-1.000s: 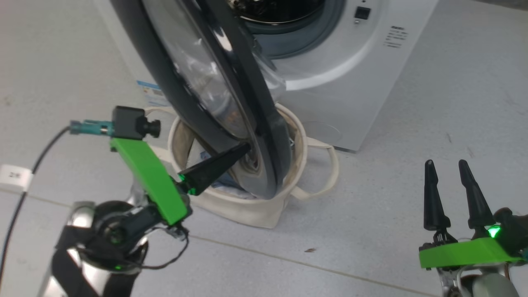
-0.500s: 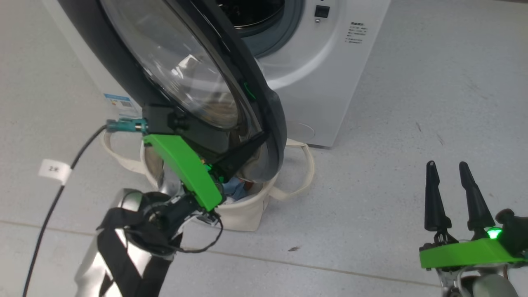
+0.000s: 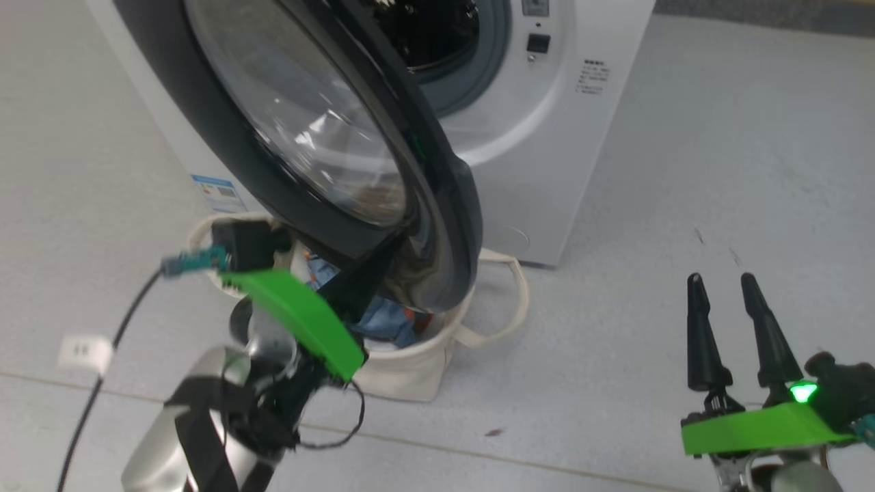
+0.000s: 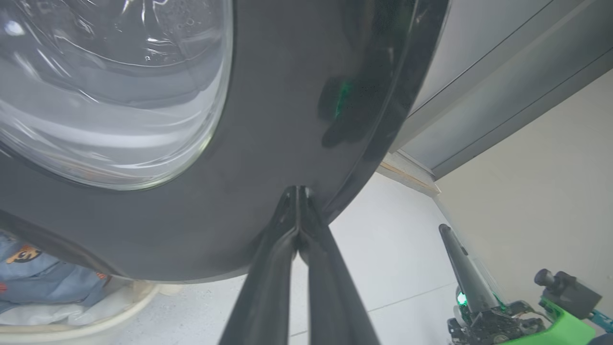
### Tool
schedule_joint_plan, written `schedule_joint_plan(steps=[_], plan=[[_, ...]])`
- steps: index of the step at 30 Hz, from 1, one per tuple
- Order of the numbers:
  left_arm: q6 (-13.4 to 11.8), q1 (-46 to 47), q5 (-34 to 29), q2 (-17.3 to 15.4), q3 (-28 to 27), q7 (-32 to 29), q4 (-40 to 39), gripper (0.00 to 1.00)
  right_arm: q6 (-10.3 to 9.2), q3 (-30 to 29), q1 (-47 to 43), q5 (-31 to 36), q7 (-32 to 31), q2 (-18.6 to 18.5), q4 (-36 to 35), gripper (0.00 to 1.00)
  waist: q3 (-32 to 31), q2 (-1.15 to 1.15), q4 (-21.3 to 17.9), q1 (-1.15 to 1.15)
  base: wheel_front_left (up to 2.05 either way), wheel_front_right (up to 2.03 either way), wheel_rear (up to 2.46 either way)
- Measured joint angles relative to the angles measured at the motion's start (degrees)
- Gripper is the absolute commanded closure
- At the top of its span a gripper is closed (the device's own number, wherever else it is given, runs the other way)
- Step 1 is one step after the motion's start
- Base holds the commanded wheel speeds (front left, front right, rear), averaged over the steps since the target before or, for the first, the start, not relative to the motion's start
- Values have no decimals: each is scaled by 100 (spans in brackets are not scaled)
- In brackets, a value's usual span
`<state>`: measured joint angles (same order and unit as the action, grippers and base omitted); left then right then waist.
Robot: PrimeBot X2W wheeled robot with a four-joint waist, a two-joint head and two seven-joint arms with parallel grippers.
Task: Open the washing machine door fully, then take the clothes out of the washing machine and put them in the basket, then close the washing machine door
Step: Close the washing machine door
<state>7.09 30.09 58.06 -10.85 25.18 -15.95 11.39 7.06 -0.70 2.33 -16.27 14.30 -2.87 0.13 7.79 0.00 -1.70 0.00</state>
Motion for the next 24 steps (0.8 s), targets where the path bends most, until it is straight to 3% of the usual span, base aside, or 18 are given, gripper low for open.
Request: schedule_joint_plan(steps=[7, 16, 21, 23, 24], plan=[[-14, -377, -1363, -376, 363, 1348, 470, 100, 0, 168, -272, -47, 0, 0, -171, 0, -297, 0, 254, 0, 0, 0, 0], [-666, -695, -2527, -560, 456, 2651, 680, 100, 0, 332, -296, -62, 0, 1, -392, 0, -361, 0, 570, 0, 0, 0, 0], [-939, -989, -2577, -468, 423, 2891, 790, 99, 0, 393, -378, -98, 0, 1, -405, 0, -412, 0, 649, 0, 0, 0, 0], [-1033, -1164, -2575, -359, 335, 2952, 849, 76, 0, 444, -444, -99, 0, 1, -405, 0, -450, 0, 678, 0, 0, 0, 0], [-1082, -1241, -2576, -316, 302, 2975, 857, 44, 0, 475, -463, -99, 0, 1, -405, 0, -469, 0, 688, 0, 0, 0, 0]])
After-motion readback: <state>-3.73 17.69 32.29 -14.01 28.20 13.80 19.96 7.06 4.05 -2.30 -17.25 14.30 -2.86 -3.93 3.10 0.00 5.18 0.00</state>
